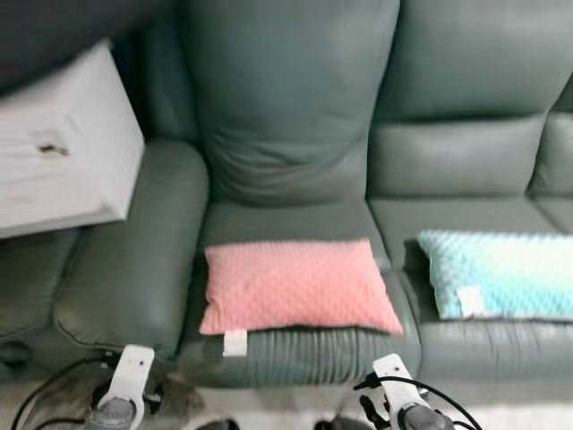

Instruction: Move the pillow to the sofa

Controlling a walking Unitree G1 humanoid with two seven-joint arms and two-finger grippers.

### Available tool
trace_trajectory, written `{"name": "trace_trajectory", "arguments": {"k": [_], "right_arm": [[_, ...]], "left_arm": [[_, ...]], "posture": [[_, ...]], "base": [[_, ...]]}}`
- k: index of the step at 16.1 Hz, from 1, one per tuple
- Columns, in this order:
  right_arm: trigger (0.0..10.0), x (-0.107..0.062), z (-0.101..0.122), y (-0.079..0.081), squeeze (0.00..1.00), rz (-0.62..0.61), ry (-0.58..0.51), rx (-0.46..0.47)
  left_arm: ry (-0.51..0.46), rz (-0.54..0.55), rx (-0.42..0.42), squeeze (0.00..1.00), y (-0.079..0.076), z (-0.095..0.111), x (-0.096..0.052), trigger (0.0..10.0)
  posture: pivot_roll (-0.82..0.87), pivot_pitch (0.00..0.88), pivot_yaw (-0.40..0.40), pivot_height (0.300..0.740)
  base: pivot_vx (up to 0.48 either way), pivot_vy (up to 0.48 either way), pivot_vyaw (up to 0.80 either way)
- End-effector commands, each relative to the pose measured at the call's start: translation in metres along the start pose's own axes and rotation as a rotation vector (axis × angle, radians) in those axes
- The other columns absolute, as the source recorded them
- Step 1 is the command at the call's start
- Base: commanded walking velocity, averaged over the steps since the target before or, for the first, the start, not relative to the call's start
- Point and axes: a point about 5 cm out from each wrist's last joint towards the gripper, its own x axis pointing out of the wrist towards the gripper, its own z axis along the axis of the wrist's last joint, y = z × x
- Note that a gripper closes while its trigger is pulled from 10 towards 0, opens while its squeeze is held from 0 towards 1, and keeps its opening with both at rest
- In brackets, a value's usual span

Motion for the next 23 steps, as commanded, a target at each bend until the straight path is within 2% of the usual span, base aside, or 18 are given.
{"name": "trace_trajectory", "arguments": {"k": [1, 4, 7, 9, 10, 13, 18, 19, 23], "right_arm": [[10.0, 0.002, 0.008, -0.002, 0.0, 0.004, -0.009, -0.036], [10.0, 0.004, 0.025, -0.004, 0.0, 0.007, -0.038, -0.067], [10.0, 0.004, 0.023, -0.003, 0.0, 0.021, -0.013, -0.12], [10.0, 0.004, 0.021, -0.003, 0.0, 0.021, 0.007, -0.105], [10.0, 0.004, 0.021, -0.004, 0.0, 0.024, 0.02, -0.132], [10.0, 0.007, 0.036, -0.002, 0.0, 0.031, 0.005, -0.128], [10.0, 0.011, 0.059, 0.009, 0.0, 0.051, -0.015, -0.19], [10.0, 0.01, 0.054, 0.005, 0.0, 0.044, -0.005, -0.195], [10.0, 0.009, 0.049, 0.001, 0.0, 0.043, 0.003, -0.209]], "left_arm": [[0.037, 0.015, -0.025, 0.0, -0.003, -0.007, 0.0, 10.0], [0.034, 0.02, -0.061, 0.0, -0.008, 0.001, 0.001, 10.0], [0.04, 0.018, -0.042, 0.0, -0.01, 0.004, 0.002, 10.0], [0.062, 0.031, -0.015, 0.0, -0.01, 0.004, 0.003, 10.0], [0.066, 0.036, -0.01, 0.0, -0.011, 0.004, 0.003, 10.0], [0.059, 0.027, 0.001, 0.0, -0.025, 0.012, 0.004, 10.0], [0.044, 0.004, 0.022, 0.0, -0.05, 0.03, 0.005, 10.0], [0.04, -0.002, 0.024, 0.0, -0.058, 0.034, 0.005, 10.0], [0.045, -0.008, 0.021, 0.0, -0.065, 0.036, 0.004, 10.0]], "posture": [[-0.11, 0.0, -0.021, 0.74], [-0.11, 0.0, -0.02, 0.74], [-0.11, 0.0, -0.026, 0.74], [-0.11, 0.0, -0.032, 0.74], [-0.11, 0.0, -0.033, 0.74], [-0.11, 0.0, -0.036, 0.74], [-0.11, 0.0, -0.034, 0.74], [-0.11, 0.0, -0.034, 0.74], [-0.1, 0.0, -0.04, 0.74]], "base": [[0.0, 0.0, 0.0], [0.0, 0.0, 0.0], [0.0, 0.0, 0.0], [0.0, 0.0, 0.0], [0.0, 0.0, 0.0], [0.0, 0.0, 0.0], [0.0, 0.0, 0.0], [0.0, 0.0, 0.0], [0.0, 0.0, 0.0]]}}
